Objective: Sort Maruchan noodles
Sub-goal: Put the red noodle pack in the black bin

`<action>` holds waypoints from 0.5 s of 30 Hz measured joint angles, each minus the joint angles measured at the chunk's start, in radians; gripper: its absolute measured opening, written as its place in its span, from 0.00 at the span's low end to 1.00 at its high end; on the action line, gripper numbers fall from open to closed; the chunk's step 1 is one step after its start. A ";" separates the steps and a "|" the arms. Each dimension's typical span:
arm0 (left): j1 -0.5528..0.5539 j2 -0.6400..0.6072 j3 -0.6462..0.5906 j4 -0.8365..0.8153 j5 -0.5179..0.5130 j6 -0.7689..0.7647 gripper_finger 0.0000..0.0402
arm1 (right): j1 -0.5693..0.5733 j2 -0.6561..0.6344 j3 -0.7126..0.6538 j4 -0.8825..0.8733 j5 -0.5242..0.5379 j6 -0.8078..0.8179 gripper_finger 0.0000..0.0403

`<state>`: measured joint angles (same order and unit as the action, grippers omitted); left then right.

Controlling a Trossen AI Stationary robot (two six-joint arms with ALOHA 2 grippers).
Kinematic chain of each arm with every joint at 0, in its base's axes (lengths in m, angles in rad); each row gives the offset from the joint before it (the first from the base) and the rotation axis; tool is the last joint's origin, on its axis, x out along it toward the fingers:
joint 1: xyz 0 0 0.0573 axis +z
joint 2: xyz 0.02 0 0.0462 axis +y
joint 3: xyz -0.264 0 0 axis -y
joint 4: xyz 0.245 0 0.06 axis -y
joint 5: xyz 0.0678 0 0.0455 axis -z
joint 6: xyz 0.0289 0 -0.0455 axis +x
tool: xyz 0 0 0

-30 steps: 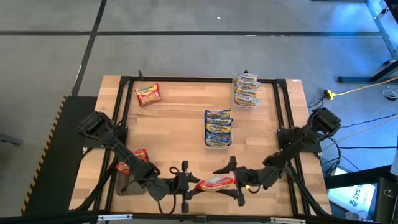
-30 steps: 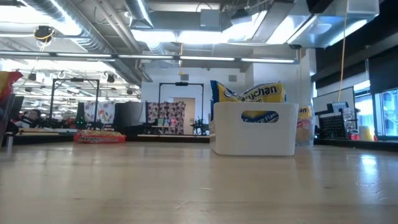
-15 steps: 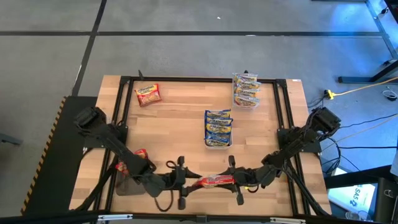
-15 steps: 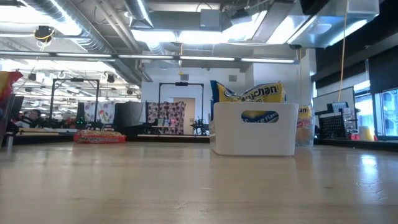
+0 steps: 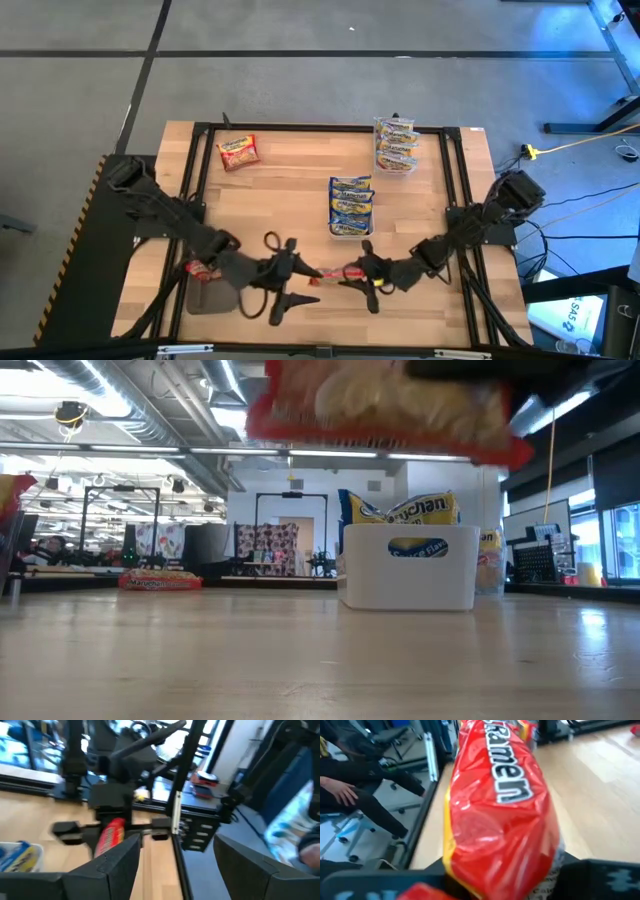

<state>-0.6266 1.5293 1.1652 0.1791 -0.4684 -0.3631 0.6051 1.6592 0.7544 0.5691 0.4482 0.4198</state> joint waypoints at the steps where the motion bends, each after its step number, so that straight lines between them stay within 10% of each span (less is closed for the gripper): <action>1: 0.021 0.003 0.001 -0.005 0.037 -0.013 0.61 | -0.012 0.000 0.000 -0.013 -0.011 0.004 0.25; 15: 0.205 0.179 0.453 -0.787 0.212 -0.079 0.60 | -0.058 0.005 0.000 -0.021 -0.067 -0.005 0.25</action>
<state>-0.4219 1.7079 1.6180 -0.6075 -0.2567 -0.4423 0.5468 1.6639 0.7547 0.5482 0.3808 0.4149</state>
